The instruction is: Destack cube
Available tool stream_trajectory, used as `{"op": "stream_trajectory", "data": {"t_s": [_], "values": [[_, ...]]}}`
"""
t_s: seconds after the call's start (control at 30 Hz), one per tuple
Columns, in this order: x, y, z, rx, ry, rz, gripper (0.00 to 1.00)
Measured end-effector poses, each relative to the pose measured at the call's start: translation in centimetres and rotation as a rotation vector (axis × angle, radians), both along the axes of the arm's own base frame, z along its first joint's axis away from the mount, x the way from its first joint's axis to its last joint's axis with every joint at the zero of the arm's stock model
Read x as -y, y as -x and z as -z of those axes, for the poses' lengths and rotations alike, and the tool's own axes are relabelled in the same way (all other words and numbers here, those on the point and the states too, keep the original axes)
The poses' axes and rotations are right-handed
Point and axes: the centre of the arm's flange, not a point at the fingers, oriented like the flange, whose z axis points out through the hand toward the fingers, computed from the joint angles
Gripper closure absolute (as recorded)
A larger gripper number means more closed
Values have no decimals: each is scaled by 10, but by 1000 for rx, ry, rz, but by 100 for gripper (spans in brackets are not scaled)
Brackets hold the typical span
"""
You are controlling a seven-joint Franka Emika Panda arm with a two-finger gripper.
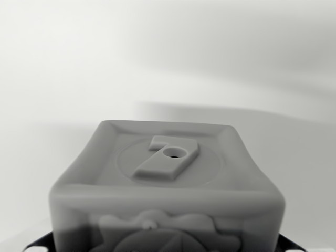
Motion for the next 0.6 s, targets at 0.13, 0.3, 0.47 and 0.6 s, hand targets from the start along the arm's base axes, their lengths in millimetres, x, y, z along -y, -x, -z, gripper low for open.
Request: {"op": "stream_trajectory", "data": {"t_s": [0.13,0.3,0.47,0.6], "values": [[0,-1,8,2,1,0,100],[0,0,19,1,1,0,100],[1,0,28,2,1,1,100],[0,0,32,2,0,0,100]]}}
